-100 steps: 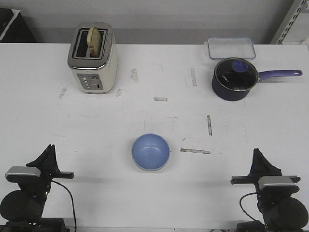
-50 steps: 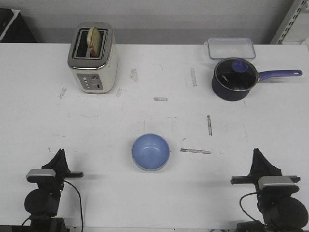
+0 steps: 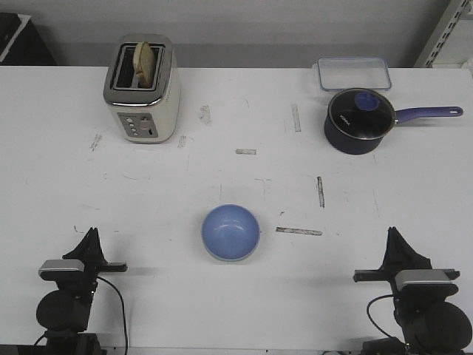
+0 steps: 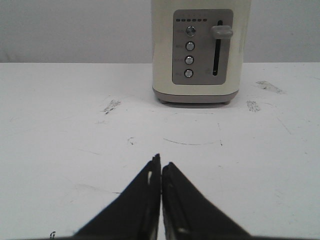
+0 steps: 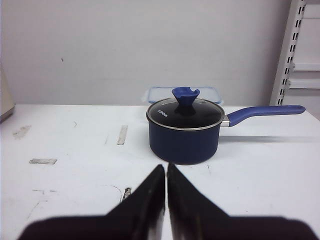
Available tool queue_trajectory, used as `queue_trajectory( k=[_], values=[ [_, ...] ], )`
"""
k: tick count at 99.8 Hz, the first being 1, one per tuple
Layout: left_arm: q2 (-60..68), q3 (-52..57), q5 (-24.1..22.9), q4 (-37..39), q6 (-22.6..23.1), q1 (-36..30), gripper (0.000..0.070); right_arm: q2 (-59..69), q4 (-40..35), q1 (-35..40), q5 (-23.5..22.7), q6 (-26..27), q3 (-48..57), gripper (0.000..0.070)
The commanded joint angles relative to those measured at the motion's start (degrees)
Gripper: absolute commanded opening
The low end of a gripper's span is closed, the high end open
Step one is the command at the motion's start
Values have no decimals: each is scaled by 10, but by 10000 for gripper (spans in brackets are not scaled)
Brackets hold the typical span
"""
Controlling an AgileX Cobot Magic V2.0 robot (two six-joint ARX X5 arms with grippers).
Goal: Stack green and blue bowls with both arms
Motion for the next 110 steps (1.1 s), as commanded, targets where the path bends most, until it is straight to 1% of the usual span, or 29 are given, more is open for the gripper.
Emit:
queue_trajectory(
  k=[1,42,47,56,66,83,95,110],
  values=[
    [-1,-12,0,9,0,0,1,0,5,0,0,8,3,0],
    [-1,-12,0,9,0,0,1,0,9,-1,0,8,3,0],
    [-1,-12,0,9,0,0,1,0,12,-6,0,1,2,0],
    [-1,-12,0,9,0,0,1,0,22,-21,-12,7,-7,0],
    [-1,-12,0,9,0,0,1,-5,50,-51,-16,-8,-46,0],
    [-1,-12,0,9,0,0,1,-48,105,-99,-26,2,-144,0],
    [-1,-12,0,9,0,0,1,-95,127,-116,-36,1,-204,0],
    [-1,-12,0,9,0,1,1,-92,154,-121,-37,0,-251,0]
  ],
)
